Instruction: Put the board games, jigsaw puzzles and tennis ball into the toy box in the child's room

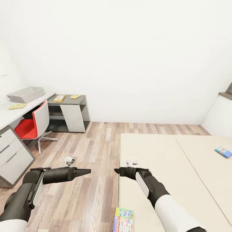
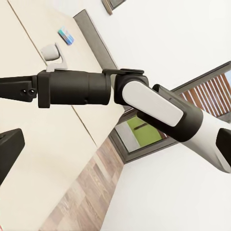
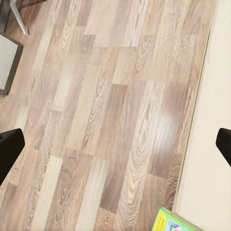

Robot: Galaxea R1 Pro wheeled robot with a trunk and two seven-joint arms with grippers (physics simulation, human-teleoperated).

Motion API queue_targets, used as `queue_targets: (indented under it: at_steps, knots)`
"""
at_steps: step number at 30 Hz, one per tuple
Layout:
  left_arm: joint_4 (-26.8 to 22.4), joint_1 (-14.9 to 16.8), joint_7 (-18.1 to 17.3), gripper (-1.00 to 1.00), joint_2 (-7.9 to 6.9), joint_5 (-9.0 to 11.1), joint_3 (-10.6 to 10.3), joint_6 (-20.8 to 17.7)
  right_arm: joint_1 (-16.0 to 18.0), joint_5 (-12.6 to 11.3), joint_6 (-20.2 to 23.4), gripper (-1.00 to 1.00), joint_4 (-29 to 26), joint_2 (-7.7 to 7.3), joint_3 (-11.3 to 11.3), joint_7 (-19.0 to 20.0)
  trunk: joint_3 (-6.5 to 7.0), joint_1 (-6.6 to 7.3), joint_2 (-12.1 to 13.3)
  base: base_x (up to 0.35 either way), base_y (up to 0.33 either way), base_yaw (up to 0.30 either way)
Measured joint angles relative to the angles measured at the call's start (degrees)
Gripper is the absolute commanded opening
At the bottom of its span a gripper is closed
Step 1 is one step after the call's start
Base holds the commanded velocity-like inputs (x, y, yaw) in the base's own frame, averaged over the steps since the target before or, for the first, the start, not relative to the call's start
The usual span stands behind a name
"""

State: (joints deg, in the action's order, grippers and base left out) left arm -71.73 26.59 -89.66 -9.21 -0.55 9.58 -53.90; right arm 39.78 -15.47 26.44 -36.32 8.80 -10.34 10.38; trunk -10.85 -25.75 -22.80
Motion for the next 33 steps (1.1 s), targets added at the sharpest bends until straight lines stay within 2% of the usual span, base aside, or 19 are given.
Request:
queue_targets:
  at_steps: [9,33]
  knots:
    - [0.0,0.0,0.0,1.0,0.07,0.0,0.0,0.0,0.0,0.0,0.0,1.0,0.0,0.06,0.0,0.0,0.0,0.0,0.0,0.0,0.089,0.0]
    - [0.0,0.0,0.0,1.0,0.09,0.0,0.0,0.0,0.0,0.0,0.0,1.0,0.0,-0.04,0.0,0.0,0.0,0.0,0.0,0.0,0.205,0.0]
